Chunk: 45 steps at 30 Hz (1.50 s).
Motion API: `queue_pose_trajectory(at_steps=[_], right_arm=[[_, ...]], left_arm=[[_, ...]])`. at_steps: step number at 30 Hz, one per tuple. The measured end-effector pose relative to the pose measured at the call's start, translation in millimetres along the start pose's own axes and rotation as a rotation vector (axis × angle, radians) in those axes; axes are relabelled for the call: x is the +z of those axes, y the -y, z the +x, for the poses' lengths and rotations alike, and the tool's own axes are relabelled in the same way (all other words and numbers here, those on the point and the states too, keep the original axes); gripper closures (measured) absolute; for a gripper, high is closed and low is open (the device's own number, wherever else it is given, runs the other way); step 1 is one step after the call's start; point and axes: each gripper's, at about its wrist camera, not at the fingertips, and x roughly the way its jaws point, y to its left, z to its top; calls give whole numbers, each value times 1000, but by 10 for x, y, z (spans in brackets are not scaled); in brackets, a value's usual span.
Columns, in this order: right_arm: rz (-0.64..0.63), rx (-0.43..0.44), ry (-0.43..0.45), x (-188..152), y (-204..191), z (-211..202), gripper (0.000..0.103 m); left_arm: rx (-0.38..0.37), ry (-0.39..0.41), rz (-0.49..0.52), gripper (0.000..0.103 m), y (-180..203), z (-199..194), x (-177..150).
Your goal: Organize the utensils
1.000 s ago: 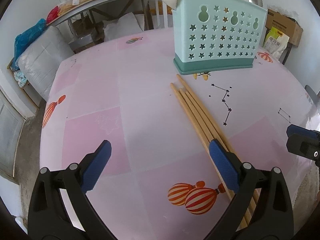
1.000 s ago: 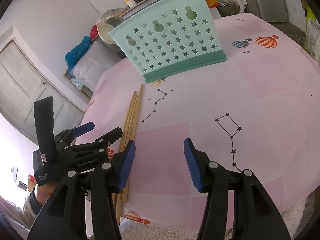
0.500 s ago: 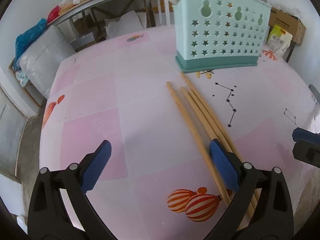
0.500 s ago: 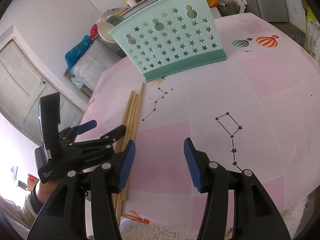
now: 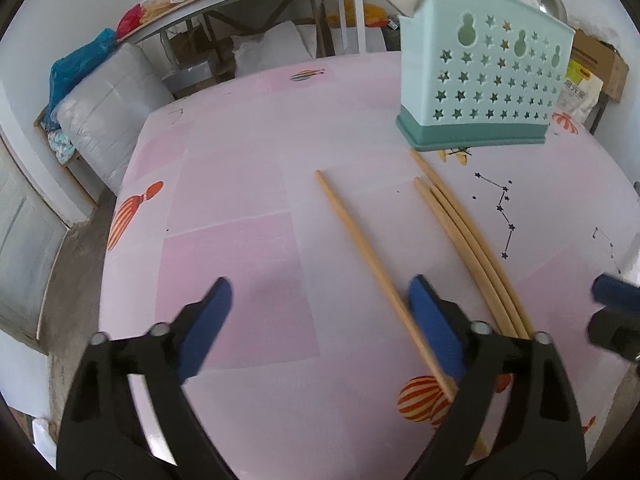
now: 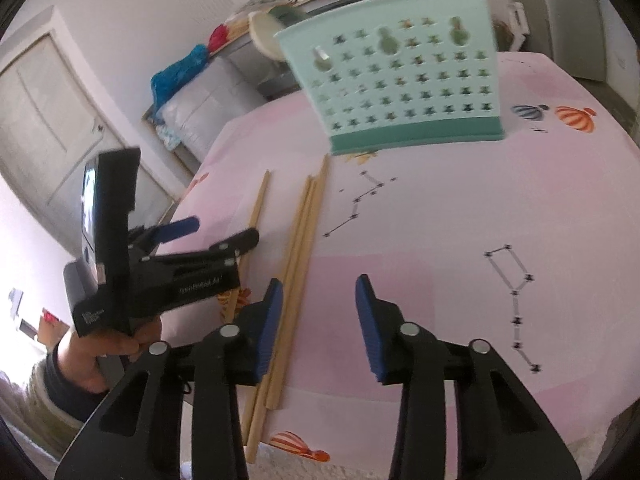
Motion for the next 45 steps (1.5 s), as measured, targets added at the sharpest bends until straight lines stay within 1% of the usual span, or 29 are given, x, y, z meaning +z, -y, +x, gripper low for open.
queue_pose_trajectory(at_steps=[2, 3, 4, 5, 6, 8, 11, 12, 14, 17, 19, 24, 31, 45], right_arm=[[-20, -1, -14, -4, -52, 63, 73], [-25, -1, -19, -4, -66, 81, 76], [-31, 0, -25, -3, -83, 107, 78], [-36, 2, -32, 1, -98, 138, 79], [-41, 1, -36, 8, -110, 164, 81], [-49, -3, -47, 15, -129, 213, 84], [-64, -5, -60, 20, -164, 272, 87], [-71, -9, -65, 19, -177, 288, 88], [-72, -11, -72, 19, -181, 316, 90], [-73, -15, -68, 29, -184, 326, 91], [-65, -10, -68, 27, -165, 325, 92], [-58, -12, -69, 31, -137, 315, 95], [-73, -50, -61, 22, -158, 294, 96], [42, -110, -44, -63, 223, -6, 96]], left_arm=[[-11, -1, -8, 34, -7, 0, 5], [-21, -1, -10, 38, -8, -2, 11], [-28, -2, -11, 44, -1, -1, 11], [-39, -3, -12, 50, 6, -2, 8], [-50, -4, -13, 52, 13, -4, 7], [-73, -5, -14, 64, 30, -8, -1], [-97, -6, -11, 74, 60, -12, -8], [-102, -7, -10, 76, 73, -17, -16], [-111, -7, -6, 83, 93, -23, -22], [-117, -8, 1, 88, 114, -38, -30], [-121, -9, -1, 90, 115, -45, -33], [-124, -13, -7, 91, 98, -54, -28], [-121, -14, -6, 91, 97, -61, -23], [-122, -16, -4, 91, 104, -61, -20]])
